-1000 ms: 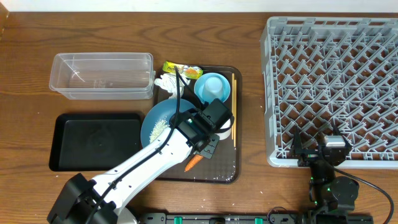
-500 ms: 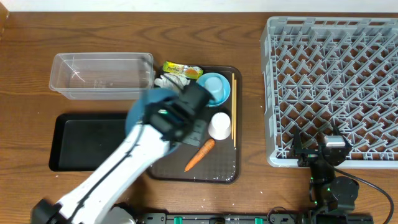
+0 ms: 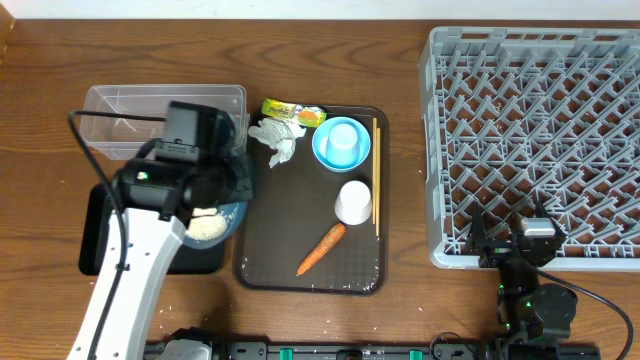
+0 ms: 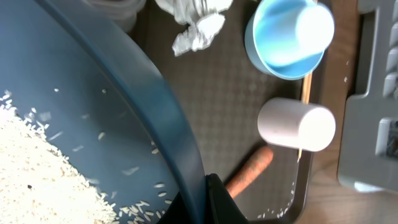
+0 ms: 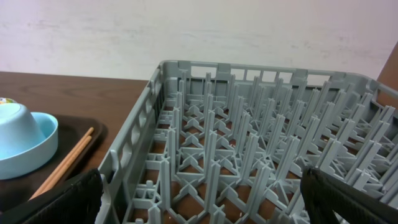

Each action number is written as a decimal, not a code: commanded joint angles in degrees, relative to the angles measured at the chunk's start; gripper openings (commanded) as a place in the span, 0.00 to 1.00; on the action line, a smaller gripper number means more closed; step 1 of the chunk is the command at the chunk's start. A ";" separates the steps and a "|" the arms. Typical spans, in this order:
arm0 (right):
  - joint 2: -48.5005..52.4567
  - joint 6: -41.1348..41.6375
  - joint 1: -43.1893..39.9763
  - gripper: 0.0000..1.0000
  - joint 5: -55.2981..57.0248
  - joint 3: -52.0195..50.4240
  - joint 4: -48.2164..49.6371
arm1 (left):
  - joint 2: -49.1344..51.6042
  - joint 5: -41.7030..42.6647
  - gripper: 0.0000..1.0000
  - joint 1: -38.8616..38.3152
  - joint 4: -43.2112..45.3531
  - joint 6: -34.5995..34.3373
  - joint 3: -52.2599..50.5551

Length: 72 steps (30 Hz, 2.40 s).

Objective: Sort waste into correct bins and load items into the dishwasher rack
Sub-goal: 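Lift the teal plate and carry it left over the black tray, then tilt the teal plate to pour rice onto the black tray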

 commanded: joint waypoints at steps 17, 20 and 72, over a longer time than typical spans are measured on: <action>-0.20 -0.87 0.85 0.99 -0.02 -0.09 -0.22 | 1.88 23.17 0.06 15.56 4.17 6.19 -1.09; -0.20 -0.87 0.85 0.99 -0.02 -0.09 -0.22 | 1.88 26.29 0.06 18.62 3.85 6.97 -1.09; -0.20 -0.87 0.85 0.99 -0.02 -0.09 -0.24 | 13.25 66.14 0.06 58.03 -18.82 29.97 -2.21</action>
